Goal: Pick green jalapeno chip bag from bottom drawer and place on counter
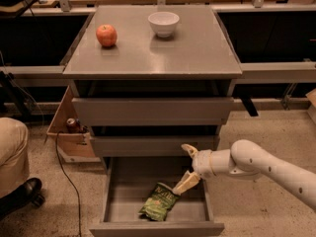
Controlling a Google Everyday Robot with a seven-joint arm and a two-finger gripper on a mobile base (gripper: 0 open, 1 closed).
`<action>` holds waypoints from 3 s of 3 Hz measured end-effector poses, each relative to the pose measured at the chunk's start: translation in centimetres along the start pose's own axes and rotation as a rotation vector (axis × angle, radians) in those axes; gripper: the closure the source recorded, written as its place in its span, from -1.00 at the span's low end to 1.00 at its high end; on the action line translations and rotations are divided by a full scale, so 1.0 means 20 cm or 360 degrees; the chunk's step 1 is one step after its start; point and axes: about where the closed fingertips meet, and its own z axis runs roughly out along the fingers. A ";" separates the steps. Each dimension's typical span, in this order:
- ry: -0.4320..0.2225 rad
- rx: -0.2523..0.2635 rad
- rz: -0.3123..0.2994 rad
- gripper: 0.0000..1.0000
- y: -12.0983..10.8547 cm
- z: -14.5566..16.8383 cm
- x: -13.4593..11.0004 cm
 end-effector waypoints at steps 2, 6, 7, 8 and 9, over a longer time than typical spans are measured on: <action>0.0004 -0.0085 -0.0005 -1.00 -0.03 0.36 0.26; 0.0250 -0.0127 0.0048 -1.00 0.01 0.77 0.55; 0.0380 -0.0096 0.0069 -1.00 0.01 0.86 0.69; 0.0442 -0.0083 0.0102 -1.00 0.01 0.93 0.81; 0.0459 -0.0089 0.0150 -1.00 0.01 1.02 0.93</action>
Offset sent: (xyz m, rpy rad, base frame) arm 0.0270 0.0465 -0.1329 0.0006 0.0499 0.0633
